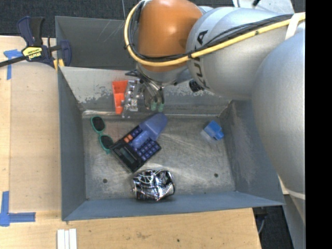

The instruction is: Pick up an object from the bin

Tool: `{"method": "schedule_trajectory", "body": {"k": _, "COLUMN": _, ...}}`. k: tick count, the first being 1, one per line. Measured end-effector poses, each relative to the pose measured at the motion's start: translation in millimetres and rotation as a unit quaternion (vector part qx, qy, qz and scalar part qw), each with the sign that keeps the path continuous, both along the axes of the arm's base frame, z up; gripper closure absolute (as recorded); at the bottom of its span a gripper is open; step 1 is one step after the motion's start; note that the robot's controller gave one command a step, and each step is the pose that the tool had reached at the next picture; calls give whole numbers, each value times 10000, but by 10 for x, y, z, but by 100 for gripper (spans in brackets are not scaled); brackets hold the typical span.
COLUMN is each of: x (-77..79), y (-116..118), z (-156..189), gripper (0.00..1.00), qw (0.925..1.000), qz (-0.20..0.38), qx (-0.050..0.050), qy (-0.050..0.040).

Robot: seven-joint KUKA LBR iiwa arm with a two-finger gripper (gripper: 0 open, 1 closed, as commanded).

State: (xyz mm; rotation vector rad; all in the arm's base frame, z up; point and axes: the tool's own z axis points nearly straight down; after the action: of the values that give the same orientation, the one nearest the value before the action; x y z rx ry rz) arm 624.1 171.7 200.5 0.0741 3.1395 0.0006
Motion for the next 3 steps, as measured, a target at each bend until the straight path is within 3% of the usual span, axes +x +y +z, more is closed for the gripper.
{"method": "schedule_trajectory", "body": {"k": 1, "x": 1, "y": 482, "z": -35, "gripper": 100, "qw": 10000, "qz": 16, "qx": -2, "qy": -19}}
{"method": "schedule_trajectory", "body": {"k": 2, "x": -75, "y": 578, "z": -62, "gripper": 100, "qw": 10000, "qz": 27, "qx": 22, "qy": -2}}
{"method": "schedule_trajectory", "body": {"k": 3, "x": -48, "y": 375, "z": -115, "gripper": 100, "qw": 10000, "qz": -47, "qx": -10, "qy": -5}}
